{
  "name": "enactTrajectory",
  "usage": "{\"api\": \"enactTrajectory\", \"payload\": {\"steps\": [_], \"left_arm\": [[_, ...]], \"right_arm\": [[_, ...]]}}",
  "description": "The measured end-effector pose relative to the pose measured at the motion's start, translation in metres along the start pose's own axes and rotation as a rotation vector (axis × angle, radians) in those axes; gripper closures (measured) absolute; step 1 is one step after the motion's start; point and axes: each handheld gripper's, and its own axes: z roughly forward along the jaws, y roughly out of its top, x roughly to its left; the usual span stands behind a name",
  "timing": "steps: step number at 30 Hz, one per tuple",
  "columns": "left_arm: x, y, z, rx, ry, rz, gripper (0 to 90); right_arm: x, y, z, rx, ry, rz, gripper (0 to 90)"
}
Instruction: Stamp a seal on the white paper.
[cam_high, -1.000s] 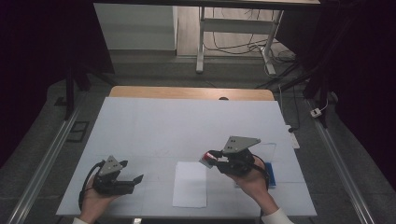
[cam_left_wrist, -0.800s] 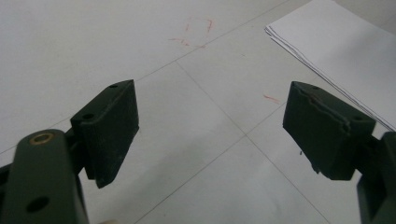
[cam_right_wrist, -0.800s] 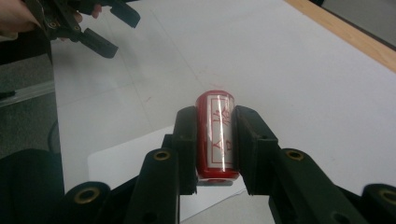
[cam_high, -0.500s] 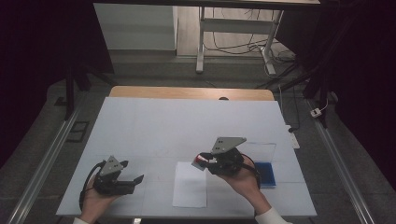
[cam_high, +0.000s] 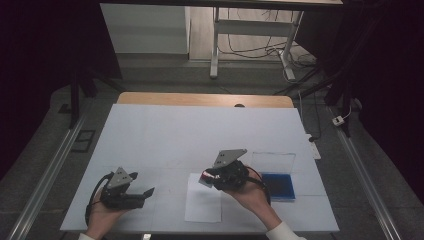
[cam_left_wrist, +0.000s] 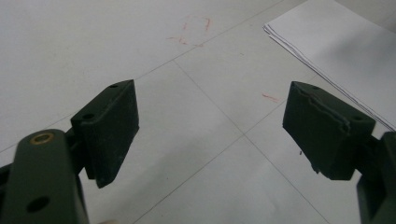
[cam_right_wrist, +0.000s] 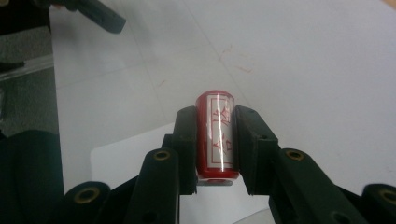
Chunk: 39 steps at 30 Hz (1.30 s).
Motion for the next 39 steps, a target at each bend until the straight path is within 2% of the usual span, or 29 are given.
{"api": "enactTrajectory", "payload": {"steps": [7,14,39], "left_arm": [[0.001,0.0,-0.001,-0.003,0.0,-0.001,18.4],[0.001,0.0,-0.001,-0.001,0.0,0.001,18.5],[0.0,0.0,-0.001,-0.001,-0.003,0.001,18.7]], "right_arm": [[0.009,0.0,0.015,0.064,0.008,-0.036,70.4],[0.013,-0.003,0.024,0.11,0.011,-0.048,70.4],[0.015,-0.013,0.038,0.16,-0.002,-0.059,70.4]]}}
